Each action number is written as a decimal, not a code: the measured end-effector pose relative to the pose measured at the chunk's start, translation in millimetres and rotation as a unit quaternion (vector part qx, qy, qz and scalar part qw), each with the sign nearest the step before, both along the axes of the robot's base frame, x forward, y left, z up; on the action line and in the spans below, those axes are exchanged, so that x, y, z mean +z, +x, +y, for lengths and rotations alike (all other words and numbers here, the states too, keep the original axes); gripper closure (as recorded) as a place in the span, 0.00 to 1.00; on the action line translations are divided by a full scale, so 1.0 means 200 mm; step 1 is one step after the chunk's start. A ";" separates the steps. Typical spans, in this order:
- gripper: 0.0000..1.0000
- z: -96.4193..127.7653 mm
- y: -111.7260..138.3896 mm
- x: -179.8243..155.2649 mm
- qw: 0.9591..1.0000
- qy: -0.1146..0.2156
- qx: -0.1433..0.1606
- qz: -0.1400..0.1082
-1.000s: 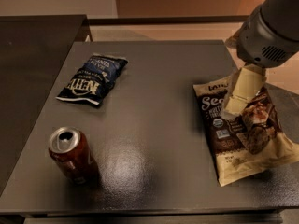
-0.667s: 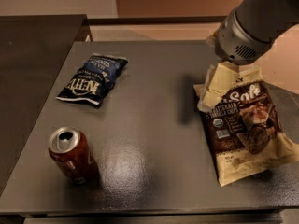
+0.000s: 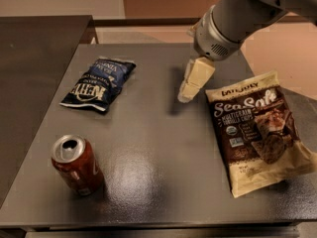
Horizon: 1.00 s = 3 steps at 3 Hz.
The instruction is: Move blue chip bag near coke can
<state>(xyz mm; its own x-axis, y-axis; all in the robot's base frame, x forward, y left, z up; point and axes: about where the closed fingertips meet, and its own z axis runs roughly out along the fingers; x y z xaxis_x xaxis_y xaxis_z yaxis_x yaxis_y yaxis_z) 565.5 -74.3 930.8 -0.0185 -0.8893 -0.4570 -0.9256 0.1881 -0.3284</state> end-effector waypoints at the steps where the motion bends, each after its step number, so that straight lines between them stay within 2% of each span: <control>1: 0.00 0.17 0.12 -0.03 0.999 -0.003 0.043 -0.032; 2: 0.00 0.34 0.23 -0.07 0.994 -0.020 0.093 -0.058; 3: 0.00 0.52 0.29 -0.13 0.986 -0.047 0.143 -0.079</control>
Offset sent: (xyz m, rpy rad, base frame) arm 0.0730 0.1119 -0.0254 -0.0859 -0.1841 0.3083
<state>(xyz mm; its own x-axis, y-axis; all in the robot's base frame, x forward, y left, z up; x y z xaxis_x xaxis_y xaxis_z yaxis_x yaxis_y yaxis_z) 623.1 29.2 905.1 0.3027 -0.8870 -0.3488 -0.8726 -0.1107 -0.4758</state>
